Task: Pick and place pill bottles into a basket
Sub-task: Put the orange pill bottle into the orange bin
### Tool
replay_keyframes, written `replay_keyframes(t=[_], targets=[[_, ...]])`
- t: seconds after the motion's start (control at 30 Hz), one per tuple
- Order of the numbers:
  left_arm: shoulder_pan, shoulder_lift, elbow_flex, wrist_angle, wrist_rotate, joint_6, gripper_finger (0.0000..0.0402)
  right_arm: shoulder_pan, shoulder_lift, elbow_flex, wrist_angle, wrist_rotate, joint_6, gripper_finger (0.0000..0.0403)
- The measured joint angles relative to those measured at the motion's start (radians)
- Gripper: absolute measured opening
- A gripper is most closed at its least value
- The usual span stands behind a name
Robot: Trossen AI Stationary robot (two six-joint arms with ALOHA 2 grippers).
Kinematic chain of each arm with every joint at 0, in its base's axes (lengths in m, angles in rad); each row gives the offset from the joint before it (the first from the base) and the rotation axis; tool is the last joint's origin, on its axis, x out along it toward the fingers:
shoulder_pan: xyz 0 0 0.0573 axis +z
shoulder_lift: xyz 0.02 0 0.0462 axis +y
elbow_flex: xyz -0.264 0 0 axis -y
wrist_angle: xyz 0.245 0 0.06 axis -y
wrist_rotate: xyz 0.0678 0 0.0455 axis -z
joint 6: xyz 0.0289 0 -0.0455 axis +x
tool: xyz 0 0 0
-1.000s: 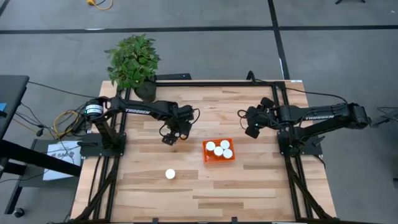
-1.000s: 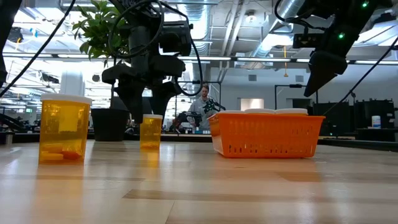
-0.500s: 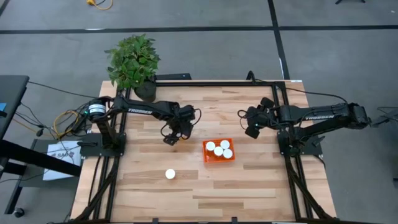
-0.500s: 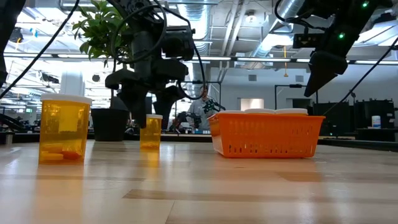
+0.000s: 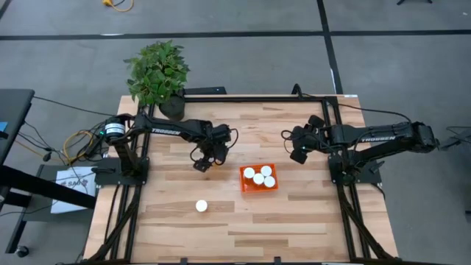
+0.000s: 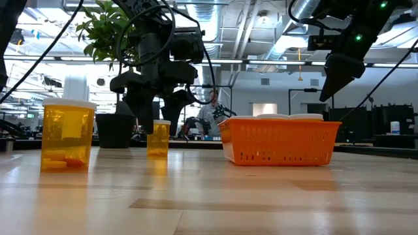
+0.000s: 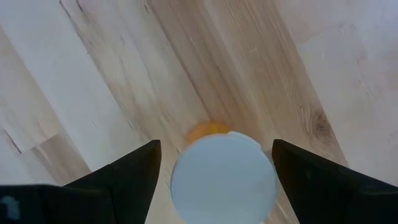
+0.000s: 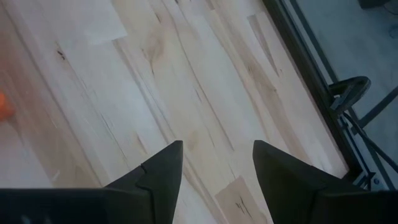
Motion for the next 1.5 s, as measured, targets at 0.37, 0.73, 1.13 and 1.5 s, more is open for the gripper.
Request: replay_keyframes(t=[0.37, 0.73, 1.13, 1.5], targets=[[-0.016, 0.000, 0.000, -0.001, -0.052, 0.002, 0.0276, 0.000, 0.000, 0.000, 0.001, 0.000, 0.000, 0.0189], [-0.043, 0.000, 0.000, 0.000, -0.053, -0.014, 0.0206, 0.002, 0.000, 0.000, 0.002, 0.000, 0.000, 0.0189], [-0.043, 0.000, 0.000, -0.007, -0.054, -0.043, 0.0207, 0.002, 0.000, 0.000, 0.002, 0.000, 0.000, 0.0189], [-0.047, 0.000, 0.000, -0.010, -0.061, -0.053, 0.0195, 0.002, 0.000, 0.000, 0.002, 0.000, 0.000, 0.0189]])
